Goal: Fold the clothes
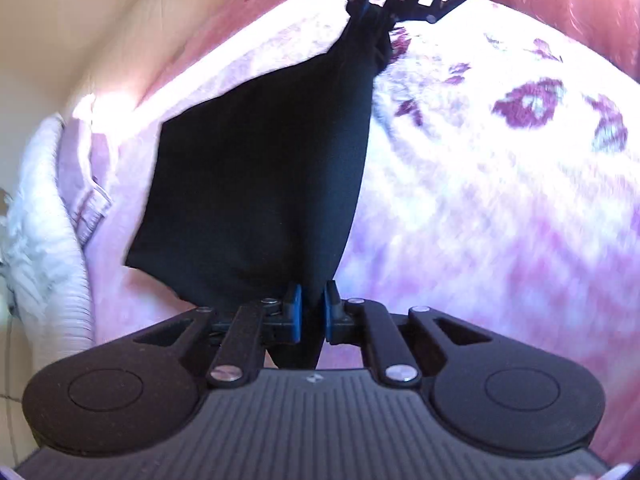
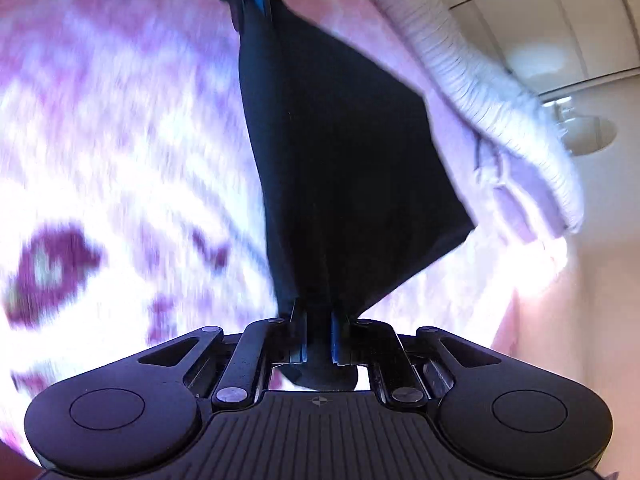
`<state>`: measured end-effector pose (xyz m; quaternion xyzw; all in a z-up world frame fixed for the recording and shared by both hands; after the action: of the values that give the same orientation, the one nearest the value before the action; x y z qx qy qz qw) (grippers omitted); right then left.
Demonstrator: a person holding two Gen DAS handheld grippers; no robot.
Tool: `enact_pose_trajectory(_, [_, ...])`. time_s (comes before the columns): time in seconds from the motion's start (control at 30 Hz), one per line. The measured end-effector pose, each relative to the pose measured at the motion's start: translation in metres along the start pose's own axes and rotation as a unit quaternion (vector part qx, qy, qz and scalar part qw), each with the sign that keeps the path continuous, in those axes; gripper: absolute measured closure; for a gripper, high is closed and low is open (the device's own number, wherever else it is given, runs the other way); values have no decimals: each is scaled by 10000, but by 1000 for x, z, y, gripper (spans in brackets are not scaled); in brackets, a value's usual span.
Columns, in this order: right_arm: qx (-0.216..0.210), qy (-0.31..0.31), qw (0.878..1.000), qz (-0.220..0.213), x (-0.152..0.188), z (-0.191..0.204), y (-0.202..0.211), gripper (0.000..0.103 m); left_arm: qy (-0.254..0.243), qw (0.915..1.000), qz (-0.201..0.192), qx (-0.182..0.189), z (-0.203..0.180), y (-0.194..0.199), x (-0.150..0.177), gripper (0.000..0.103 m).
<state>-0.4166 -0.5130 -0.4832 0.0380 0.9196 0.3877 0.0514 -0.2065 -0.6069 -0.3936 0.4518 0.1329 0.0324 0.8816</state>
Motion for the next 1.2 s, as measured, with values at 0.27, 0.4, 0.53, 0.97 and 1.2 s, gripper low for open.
enact_pose_trajectory(0.27, [-234, -1256, 9902, 563, 20, -6, 27, 71, 390, 9982, 187, 427, 3, 13, 36, 87])
enact_pose_trajectory(0.4, [-986, -3224, 9371, 906, 40, -17, 54, 62, 1395, 9847, 291, 1006, 35, 26, 59, 79])
enact_pose_trajectory(0.53, [-2438, -6020, 7572, 688, 55, -41, 59, 42, 2238, 9647, 311, 1355, 58, 28, 66, 76])
enact_pose_trajectory(0.97, [-3173, -8534, 4130, 189, 75, -97, -62, 88, 3978, 8882, 616, 2217, 84, -34, 47, 98])
enact_pose_trajectory(1.2, [-3217, -7890, 5230, 219, 123, -202, -64, 97, 3861, 8839, 288, 2622, 63, -9, -35, 98])
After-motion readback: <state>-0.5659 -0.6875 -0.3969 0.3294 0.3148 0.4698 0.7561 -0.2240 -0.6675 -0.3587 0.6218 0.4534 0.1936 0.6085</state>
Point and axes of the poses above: each gripper's, at about its wrist camera, not at the fingertips, and y roughly against the way its jaws point, z to its left, x to its underside, the point moved 4 cm from there along -y, roughly the way its jaws point, and after that the axes turned 10 degrees about z, right-handed, at the moved point
